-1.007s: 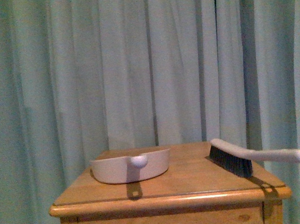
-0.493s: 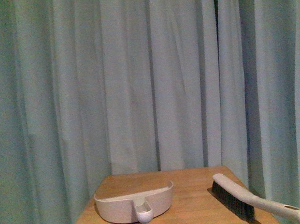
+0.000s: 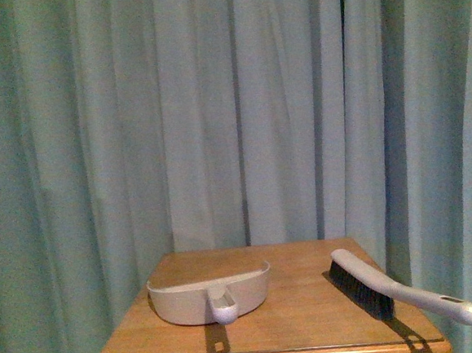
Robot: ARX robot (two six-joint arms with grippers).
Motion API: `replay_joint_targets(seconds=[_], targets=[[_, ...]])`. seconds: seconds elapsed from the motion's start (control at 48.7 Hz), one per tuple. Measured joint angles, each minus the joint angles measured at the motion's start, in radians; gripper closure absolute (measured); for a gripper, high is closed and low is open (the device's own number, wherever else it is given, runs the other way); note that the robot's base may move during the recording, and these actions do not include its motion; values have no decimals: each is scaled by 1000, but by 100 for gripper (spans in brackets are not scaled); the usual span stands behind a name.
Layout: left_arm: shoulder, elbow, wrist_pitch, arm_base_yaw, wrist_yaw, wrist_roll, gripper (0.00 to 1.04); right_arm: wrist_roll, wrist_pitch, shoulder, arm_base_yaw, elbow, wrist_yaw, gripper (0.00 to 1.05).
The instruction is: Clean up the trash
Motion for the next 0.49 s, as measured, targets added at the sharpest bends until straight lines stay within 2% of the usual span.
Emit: replay_joint_targets(seconds=[0.062,0.185,0.39,0.493], targets=[[146,70,90,-1,-11,20,8,0,0,0,0,0,0,7],[375,237,79,-31,-93,108,8,0,0,0,0,0,0,7],[655,649,-142,-170,-243,278,8,0,0,0,0,0,0,7],[791,872,-268,-268,-325,324,8,0,0,0,0,0,0,7]])
